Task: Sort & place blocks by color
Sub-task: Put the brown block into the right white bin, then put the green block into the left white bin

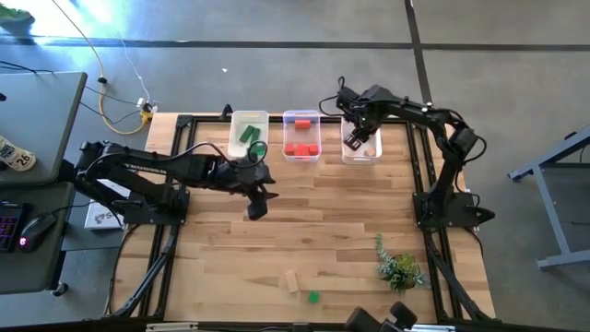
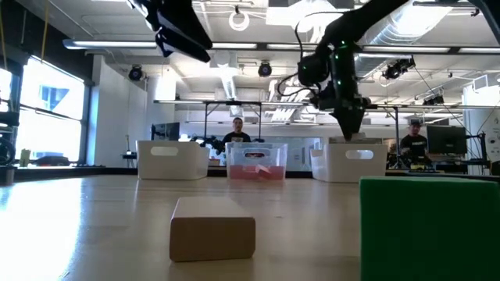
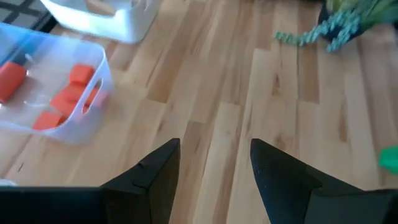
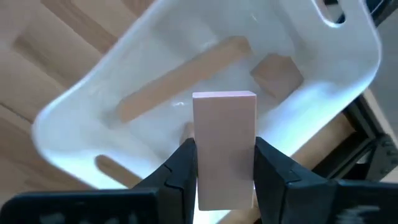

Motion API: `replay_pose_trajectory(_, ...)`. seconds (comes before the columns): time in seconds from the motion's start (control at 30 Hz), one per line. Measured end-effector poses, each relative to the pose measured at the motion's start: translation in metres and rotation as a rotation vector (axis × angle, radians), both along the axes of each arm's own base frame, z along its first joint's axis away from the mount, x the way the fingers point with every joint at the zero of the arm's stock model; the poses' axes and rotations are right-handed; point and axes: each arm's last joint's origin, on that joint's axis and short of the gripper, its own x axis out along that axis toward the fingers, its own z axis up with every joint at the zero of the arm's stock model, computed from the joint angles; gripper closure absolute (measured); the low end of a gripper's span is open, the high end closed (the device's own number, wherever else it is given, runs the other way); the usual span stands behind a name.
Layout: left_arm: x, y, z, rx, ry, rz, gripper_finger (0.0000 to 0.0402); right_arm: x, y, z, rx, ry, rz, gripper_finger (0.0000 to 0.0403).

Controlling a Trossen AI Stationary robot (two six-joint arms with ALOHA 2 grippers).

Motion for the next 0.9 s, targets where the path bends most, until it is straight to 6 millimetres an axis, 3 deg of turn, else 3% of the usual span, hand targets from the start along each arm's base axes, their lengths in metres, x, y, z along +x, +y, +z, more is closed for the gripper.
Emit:
replay_pose_trajectory(0.27, 0.015, -0.003, -0.008, -0.060, -0.025, -0.090, 0.0220, -0.006, -0.006, -0.012, 0.031, -0.034, -0.034, 0.0304)
replay_pose_trajectory(0.5, 0.023, -0.011, -0.017, -0.063, -0.003, -0.150, 0.0220, -0.001, -0.001, -0.011, 0.030, -0.042, -0.011, 0.0184)
replay_pose_trajectory(0.6, 0.022, -0.014, -0.019, -0.065, 0.015, -0.158, 0.0220, 0.002, 0.003, -0.011, 0.058, -0.067, -0.043, 0.0157)
replay_pose_trajectory(0.9, 0.019, -0.014, -0.021, -0.027, 0.054, -0.117, 0.0220, 0.013, 0.035, -0.003, 0.094, -0.044, -0.027, 0.0148)
